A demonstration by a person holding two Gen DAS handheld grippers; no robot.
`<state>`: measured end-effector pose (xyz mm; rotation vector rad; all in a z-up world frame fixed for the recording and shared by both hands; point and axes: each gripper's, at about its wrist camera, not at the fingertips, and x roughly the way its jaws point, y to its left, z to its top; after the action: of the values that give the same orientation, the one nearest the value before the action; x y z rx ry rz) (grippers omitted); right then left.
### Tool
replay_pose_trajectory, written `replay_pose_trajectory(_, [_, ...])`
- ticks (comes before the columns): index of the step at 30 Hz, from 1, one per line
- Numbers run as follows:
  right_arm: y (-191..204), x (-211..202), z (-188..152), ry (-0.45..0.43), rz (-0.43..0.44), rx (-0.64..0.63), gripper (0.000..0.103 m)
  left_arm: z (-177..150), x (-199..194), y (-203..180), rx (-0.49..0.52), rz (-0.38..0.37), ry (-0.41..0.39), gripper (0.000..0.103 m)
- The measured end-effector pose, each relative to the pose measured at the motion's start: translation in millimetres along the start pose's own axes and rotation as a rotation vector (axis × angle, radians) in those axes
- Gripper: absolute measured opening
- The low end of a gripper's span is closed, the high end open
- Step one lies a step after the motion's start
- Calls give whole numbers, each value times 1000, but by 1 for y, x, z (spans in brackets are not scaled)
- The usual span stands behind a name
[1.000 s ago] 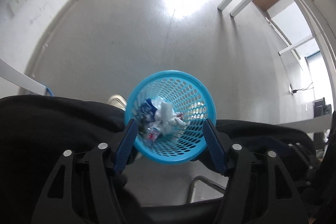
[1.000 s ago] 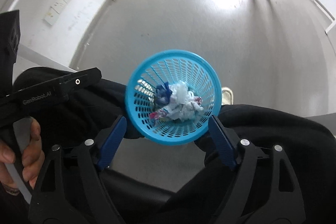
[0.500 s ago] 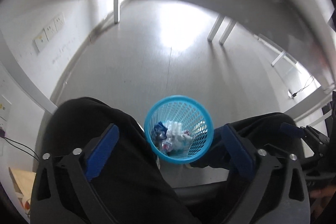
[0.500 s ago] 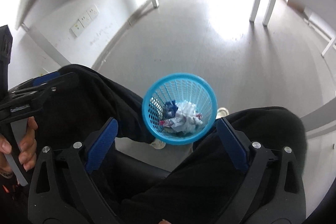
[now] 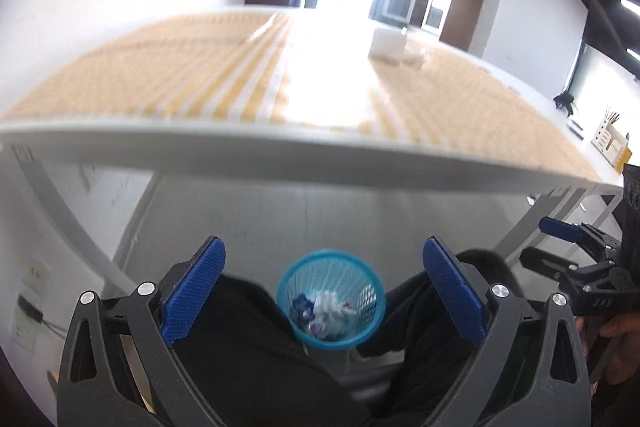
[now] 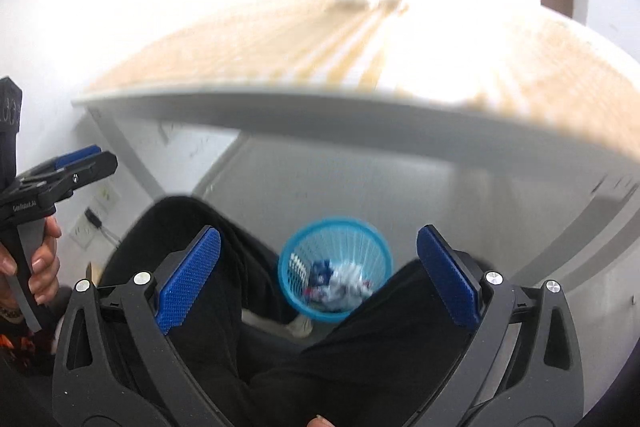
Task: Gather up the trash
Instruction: 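Raise both open tools back toward the white cup and tissue on the table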
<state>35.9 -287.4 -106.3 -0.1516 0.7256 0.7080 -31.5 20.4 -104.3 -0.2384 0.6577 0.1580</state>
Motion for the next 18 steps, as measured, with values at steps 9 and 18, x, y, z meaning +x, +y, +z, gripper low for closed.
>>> replay_pose_trajectory(9, [-25,-25,71,-116,-72,14,94,65,3,-25,23,-34,-81,97])
replay_pose_trajectory(18, [-53,-10,127,-130,-100,10,94,108,28,-47,31,-66,-77,97])
